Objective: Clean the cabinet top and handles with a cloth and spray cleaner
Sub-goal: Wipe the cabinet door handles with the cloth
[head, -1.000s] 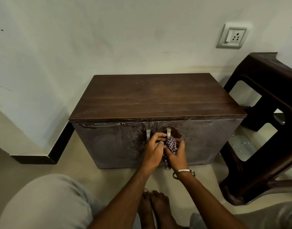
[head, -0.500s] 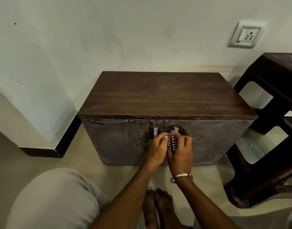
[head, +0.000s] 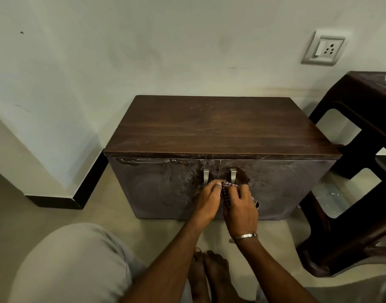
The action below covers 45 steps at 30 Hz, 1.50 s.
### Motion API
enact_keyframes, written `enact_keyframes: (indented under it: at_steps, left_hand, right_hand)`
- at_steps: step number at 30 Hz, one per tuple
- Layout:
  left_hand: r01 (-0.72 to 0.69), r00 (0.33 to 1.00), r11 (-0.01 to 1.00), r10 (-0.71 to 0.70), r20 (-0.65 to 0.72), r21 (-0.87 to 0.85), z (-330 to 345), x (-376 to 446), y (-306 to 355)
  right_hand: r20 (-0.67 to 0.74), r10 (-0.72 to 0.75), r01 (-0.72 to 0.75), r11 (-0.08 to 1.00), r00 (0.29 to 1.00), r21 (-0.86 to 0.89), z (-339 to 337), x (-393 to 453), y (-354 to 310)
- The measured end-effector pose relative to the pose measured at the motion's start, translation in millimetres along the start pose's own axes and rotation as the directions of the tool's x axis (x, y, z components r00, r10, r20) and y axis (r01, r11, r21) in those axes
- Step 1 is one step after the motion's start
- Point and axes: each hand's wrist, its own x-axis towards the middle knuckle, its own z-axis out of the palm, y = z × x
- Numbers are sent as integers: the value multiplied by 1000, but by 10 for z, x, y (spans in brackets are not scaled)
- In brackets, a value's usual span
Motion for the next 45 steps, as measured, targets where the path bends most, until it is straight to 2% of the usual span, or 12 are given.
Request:
enact_keyframes:
  at_steps: [7,11,14,18,23,34,41,45]
  left_hand:
    - [90,994,996,-91,55,26,20,-21,-17]
    - [109,992,994,-109,55,16,10,-3,-66]
    - [115,991,993,-115,69,7,20,11,-45]
    - [116,990,992,-120,74,54,10,10,-80]
    - [110,991,991,-115,61,81,-21,9,-75]
    - [55,995,993,-63,79,103,-35,-52,33]
    - [18,983,1000,-18,185,5,-235,-111,69]
    - [4,976,1000,-7,217,11,-274,-140,111]
  right_hand:
    - [89,29,-28,1000,996,-13,112,15,90]
    - [59,12,-11,1000,998,-2,75,23,129]
    - [37,29,-30,999,999,44,86,-9,117]
    - [110,70,-83,989,992,123,107,12,138]
    - [39,36,-45,966,999,253,-38,-14,125]
    - [-46,260,-199,829,964,523,-168,146,-54]
    - [-94,493,-305,665,865,682,-177,256,-215]
    - [-74,548,-345,621,834,704,-237,337,-193]
